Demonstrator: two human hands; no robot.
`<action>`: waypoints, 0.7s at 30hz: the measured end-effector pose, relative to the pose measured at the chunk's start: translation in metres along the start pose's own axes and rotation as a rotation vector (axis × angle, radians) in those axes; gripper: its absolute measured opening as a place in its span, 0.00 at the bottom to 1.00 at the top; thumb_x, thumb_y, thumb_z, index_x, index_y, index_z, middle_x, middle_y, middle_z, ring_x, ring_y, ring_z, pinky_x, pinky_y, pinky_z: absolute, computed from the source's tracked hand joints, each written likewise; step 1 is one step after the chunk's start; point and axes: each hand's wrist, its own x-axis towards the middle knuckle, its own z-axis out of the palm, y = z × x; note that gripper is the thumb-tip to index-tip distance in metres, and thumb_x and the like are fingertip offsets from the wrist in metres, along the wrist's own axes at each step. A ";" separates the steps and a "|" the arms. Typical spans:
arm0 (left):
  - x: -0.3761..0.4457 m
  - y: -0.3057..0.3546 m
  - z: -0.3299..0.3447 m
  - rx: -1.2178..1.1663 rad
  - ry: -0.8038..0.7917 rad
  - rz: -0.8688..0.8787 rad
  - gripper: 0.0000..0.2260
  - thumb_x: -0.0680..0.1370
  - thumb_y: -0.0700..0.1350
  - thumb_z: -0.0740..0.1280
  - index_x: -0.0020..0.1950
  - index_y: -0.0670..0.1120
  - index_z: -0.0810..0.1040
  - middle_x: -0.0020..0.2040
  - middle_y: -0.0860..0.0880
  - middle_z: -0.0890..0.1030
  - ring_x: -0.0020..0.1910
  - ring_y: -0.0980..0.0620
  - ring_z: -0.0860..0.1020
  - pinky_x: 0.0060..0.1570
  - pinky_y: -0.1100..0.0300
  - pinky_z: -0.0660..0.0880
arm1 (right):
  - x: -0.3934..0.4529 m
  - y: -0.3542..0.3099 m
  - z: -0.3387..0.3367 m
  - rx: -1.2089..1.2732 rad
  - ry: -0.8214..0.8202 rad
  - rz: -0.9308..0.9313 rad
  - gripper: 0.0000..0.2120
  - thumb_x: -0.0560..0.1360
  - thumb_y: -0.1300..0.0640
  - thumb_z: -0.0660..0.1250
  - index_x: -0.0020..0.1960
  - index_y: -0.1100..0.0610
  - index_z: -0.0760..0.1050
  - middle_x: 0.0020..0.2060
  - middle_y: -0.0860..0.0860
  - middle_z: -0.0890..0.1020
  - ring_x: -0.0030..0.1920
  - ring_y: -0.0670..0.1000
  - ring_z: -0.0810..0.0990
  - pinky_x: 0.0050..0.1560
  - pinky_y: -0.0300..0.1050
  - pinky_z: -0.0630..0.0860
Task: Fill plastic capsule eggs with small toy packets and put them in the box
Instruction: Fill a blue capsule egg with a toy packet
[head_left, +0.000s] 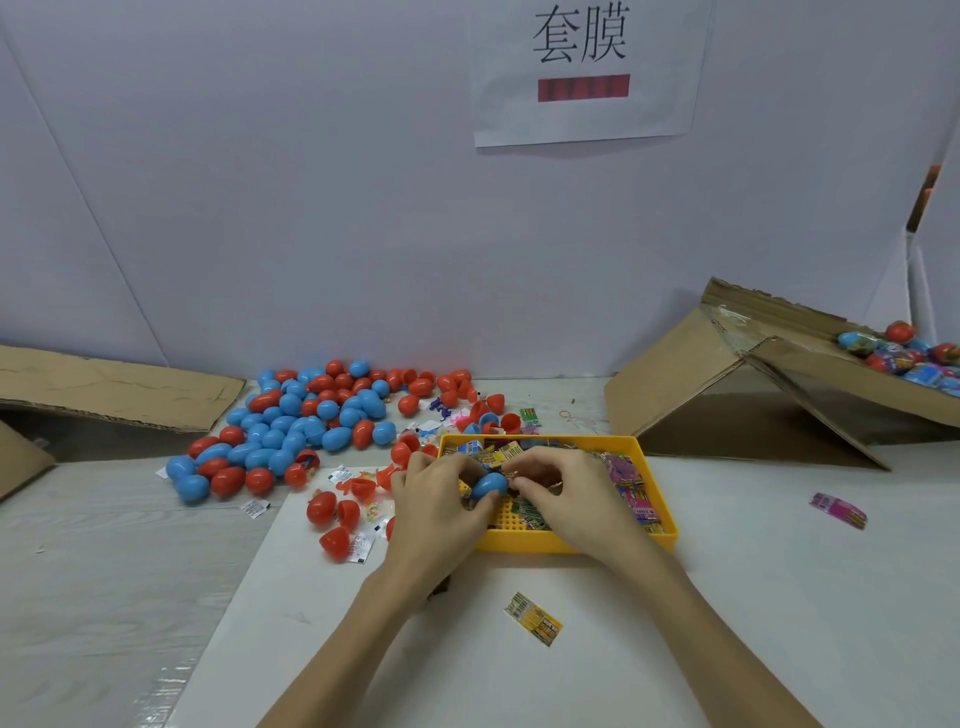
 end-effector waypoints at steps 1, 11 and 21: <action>0.000 0.000 0.001 -0.008 0.013 0.022 0.08 0.78 0.54 0.72 0.55 0.55 0.80 0.52 0.61 0.80 0.55 0.57 0.68 0.50 0.58 0.55 | 0.000 -0.001 0.000 -0.003 -0.011 0.000 0.10 0.81 0.56 0.71 0.60 0.46 0.83 0.49 0.41 0.85 0.50 0.39 0.82 0.47 0.28 0.76; -0.001 0.009 -0.010 -0.396 0.075 0.206 0.20 0.78 0.41 0.74 0.68 0.52 0.76 0.59 0.57 0.79 0.58 0.61 0.78 0.57 0.65 0.77 | -0.002 -0.005 -0.002 0.144 0.044 -0.015 0.12 0.78 0.53 0.74 0.60 0.48 0.82 0.48 0.42 0.86 0.50 0.40 0.83 0.49 0.34 0.80; -0.001 0.014 -0.018 -0.644 -0.015 0.133 0.15 0.80 0.39 0.71 0.64 0.52 0.80 0.62 0.53 0.80 0.59 0.57 0.81 0.56 0.62 0.80 | -0.004 -0.006 0.000 0.248 0.070 -0.014 0.16 0.71 0.50 0.80 0.53 0.48 0.75 0.42 0.44 0.85 0.44 0.43 0.85 0.43 0.36 0.81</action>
